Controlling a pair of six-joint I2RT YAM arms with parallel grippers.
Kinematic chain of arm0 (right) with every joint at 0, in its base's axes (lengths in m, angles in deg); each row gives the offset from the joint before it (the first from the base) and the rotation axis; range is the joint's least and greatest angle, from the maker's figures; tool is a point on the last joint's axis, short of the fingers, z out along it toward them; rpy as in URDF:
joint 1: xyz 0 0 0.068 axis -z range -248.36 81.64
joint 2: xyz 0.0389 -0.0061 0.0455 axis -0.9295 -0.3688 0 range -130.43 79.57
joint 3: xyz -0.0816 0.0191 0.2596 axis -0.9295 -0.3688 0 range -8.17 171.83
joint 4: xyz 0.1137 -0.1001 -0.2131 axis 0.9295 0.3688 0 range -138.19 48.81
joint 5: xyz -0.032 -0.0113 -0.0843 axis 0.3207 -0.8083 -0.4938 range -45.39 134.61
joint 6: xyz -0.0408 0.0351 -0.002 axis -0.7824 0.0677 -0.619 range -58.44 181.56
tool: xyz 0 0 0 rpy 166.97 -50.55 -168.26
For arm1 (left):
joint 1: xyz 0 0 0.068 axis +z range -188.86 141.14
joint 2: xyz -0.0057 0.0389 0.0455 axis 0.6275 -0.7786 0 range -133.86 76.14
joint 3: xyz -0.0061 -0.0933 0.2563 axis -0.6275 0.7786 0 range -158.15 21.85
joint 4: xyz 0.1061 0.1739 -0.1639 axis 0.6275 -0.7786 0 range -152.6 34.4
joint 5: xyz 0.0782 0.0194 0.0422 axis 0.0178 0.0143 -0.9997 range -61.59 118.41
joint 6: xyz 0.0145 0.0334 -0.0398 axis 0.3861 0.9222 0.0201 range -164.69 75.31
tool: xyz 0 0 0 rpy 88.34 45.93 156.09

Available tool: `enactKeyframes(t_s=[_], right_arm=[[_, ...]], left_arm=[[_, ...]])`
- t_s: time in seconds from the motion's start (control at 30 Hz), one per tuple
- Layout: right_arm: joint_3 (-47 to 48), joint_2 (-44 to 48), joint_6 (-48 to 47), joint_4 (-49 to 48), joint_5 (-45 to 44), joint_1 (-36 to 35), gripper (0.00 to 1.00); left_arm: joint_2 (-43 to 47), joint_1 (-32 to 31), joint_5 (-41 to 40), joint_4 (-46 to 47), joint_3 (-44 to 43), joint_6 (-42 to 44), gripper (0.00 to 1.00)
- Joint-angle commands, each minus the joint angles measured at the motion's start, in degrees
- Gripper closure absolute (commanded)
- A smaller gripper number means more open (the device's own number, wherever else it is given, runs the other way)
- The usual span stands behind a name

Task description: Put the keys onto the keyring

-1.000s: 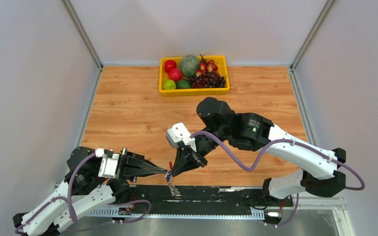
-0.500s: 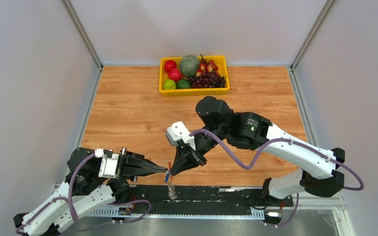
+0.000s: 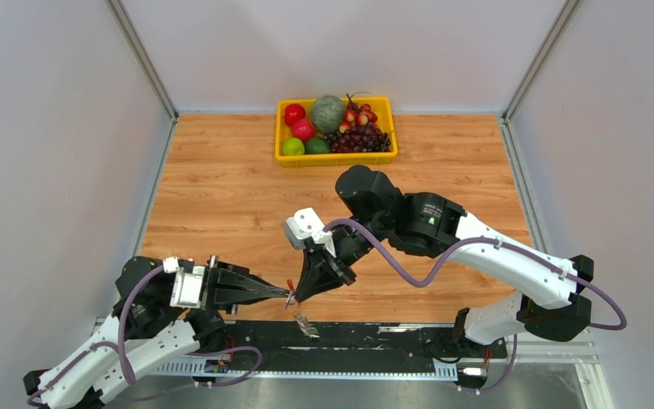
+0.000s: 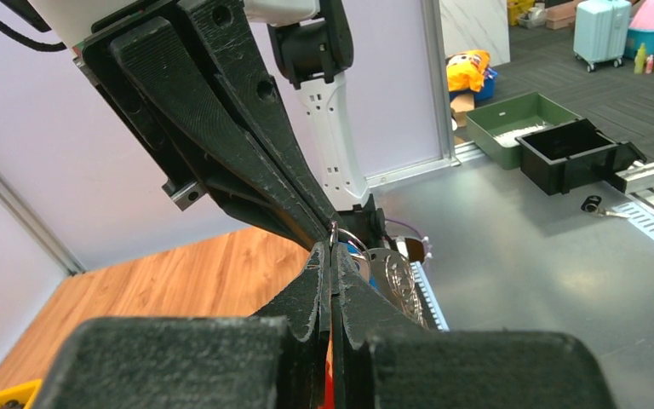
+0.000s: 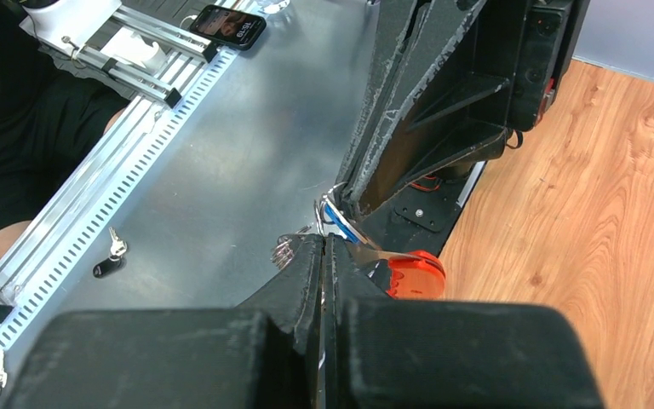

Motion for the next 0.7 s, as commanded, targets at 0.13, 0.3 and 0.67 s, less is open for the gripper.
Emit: enactKeyframes(t_s=[0.13,0.3,0.67], right_arm=[[-0.6,2.2,1.4,-5.2,1.4,1.4,1.00],[-1.6,3.4,3.0,-8.2,1.1,1.8,1.00],[-2.4,4.8,4.6,-10.9,2.1,1.9,1.00]], left_arm=[[0.8,0.1,1.2,2.6,0.5,1.0,1.00],[0.6,0.2,1.4,2.7,0.5,0.9,1.00],[0.4,0.1,0.9,2.5,0.6,0.9,1.00]])
